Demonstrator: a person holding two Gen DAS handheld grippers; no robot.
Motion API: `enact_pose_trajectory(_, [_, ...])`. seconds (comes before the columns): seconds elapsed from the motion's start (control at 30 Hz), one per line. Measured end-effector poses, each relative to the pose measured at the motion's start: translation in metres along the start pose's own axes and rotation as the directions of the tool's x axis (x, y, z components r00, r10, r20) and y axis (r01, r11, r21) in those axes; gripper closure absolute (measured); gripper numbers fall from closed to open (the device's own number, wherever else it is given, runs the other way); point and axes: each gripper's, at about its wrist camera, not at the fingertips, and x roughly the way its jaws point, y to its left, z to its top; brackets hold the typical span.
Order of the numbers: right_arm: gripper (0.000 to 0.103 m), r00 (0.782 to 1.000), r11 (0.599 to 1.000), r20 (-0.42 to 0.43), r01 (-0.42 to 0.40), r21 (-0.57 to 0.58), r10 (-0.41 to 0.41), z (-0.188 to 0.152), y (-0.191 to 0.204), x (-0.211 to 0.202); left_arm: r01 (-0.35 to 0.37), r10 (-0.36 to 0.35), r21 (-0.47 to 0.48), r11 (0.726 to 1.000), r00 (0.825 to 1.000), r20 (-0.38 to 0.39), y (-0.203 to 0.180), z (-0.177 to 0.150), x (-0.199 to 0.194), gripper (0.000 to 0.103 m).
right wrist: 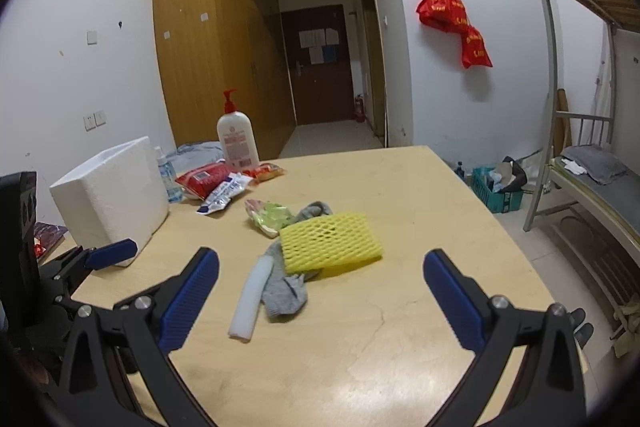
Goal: Organize soft objects
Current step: 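Move the left gripper, open, toward the white tube on the grey sock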
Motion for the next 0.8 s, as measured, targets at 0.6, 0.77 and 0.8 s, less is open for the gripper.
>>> enact_pose_trajectory(0.6, [0.0, 0.99, 0.999, -0.138, -0.034, -0.027, 0.03, 0.007, -0.022, 0.06, 0.0, -0.009, -0.059, 0.998, 0.986, -0.167, -0.004, -0.011, 0.058, 0.013])
enact_pose_trajectory(0.77, [0.0, 0.983, 0.998, -0.178, -0.059, -0.021, 0.054, 0.01, -0.027, 0.078, 0.005, -0.017, -0.051, 0.999, 0.974, -0.224, -0.007, -0.014, 0.071, 0.028])
enact_pose_trajectory(0.8, [0.0, 0.98, 0.998, -0.188, -0.062, -0.019, 0.057, 0.01, -0.029, 0.081, 0.006, -0.018, -0.051, 0.999, 0.973, -0.231, -0.008, -0.015, 0.073, 0.031])
